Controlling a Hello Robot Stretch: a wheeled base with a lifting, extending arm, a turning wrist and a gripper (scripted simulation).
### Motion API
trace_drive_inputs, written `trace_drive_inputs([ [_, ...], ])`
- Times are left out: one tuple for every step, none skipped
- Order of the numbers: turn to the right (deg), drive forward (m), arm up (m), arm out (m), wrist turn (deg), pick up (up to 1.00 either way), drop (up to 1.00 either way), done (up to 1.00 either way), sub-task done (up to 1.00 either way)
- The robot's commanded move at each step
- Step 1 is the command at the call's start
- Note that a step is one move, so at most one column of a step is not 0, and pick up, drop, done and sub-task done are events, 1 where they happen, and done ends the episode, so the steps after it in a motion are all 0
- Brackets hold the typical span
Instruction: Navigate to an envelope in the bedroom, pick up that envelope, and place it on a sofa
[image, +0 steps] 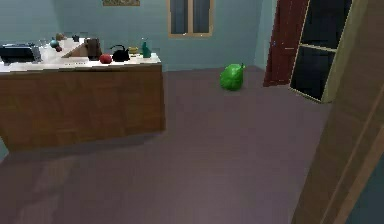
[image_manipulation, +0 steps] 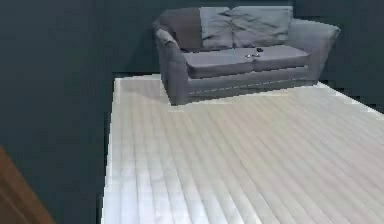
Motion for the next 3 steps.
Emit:
trace_drive_inputs([
  [0.0, 1.0, 0.0, 0.0, 0.0, 0.0, 0.0, 0.0, 0.0],
  [6.0, 0.0, 0.0, 0.0, 0.0, 0.0, 0.0, 0.0, 0.0],
  [0.0, 0.9, 0.0, 0.0, 0.0, 0.0, 0.0, 0.0, 0.0],
])
